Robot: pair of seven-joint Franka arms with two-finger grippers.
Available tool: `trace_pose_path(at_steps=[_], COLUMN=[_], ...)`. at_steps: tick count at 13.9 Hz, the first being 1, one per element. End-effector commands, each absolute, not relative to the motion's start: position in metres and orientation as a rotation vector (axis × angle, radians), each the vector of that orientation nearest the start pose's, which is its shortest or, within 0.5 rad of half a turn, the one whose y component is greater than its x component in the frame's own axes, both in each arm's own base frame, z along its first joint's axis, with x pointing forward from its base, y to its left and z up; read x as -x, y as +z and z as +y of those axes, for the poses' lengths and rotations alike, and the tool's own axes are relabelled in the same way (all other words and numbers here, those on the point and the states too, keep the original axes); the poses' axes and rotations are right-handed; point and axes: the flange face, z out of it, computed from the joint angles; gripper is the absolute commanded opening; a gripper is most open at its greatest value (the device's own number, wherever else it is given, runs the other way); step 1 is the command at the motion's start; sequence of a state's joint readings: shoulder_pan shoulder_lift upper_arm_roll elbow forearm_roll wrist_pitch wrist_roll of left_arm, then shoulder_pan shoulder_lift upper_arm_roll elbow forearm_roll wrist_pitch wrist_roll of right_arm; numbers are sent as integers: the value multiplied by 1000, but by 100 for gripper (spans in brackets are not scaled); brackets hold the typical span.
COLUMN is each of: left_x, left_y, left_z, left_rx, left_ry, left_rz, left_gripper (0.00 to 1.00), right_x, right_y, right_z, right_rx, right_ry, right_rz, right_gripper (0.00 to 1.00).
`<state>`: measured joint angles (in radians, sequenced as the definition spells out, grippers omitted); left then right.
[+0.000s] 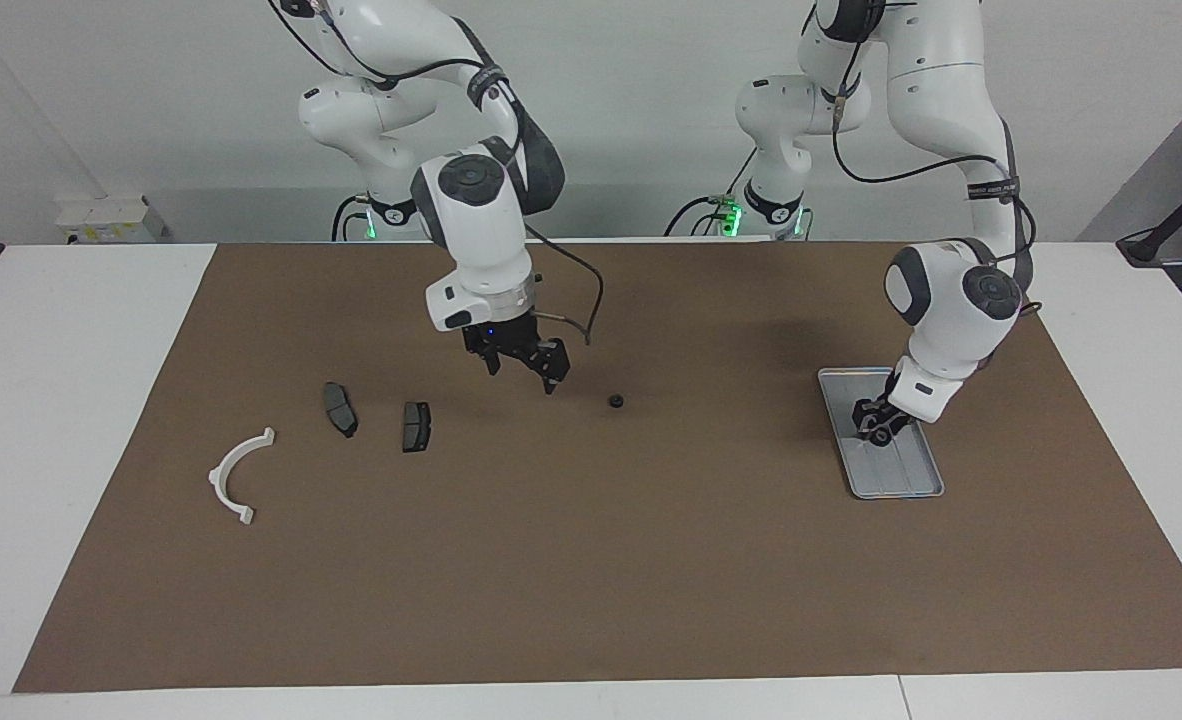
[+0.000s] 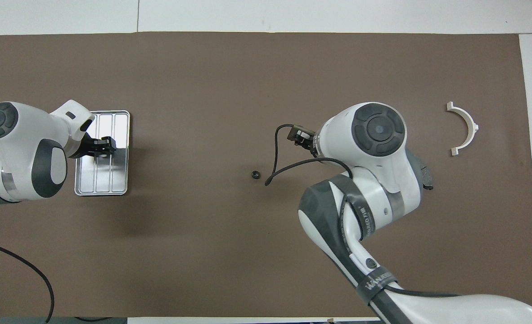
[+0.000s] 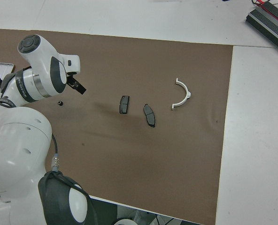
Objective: Place bearing gear from tray to pile
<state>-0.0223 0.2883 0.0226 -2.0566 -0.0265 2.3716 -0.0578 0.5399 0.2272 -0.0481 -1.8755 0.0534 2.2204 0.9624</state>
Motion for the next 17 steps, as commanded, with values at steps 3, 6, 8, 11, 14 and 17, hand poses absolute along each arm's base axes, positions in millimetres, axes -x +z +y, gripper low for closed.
trace_pose_path(at_steps=[3,6,8,11,14,17], left_x=[-590,-613,-620,-617,-618,-616], left_y=[298,358,382,412,419,420], left_z=[-5,0,-3,-15,-35,-66], left_rx=[3169,3174,3202,3240,3240,3196], left_ry=[-42,76,106,64,59,61], left_rz=[-153,-142,-162,-191,-250,-335], left_gripper=[0,0,0,0,0,0], right_x=[-550,-551,-561,-563,-559,-546], right_y=[390,356,335,313,301,290], right_z=[366,421,442,444,440,438], right_rx=[2928,3024,3029,3035,3053,3075], right_ry=[-93,-133,-153,-151,-132,-75], right_rz=[782,770,797,796,790,783], right_gripper=[100,100,100,100,100,100])
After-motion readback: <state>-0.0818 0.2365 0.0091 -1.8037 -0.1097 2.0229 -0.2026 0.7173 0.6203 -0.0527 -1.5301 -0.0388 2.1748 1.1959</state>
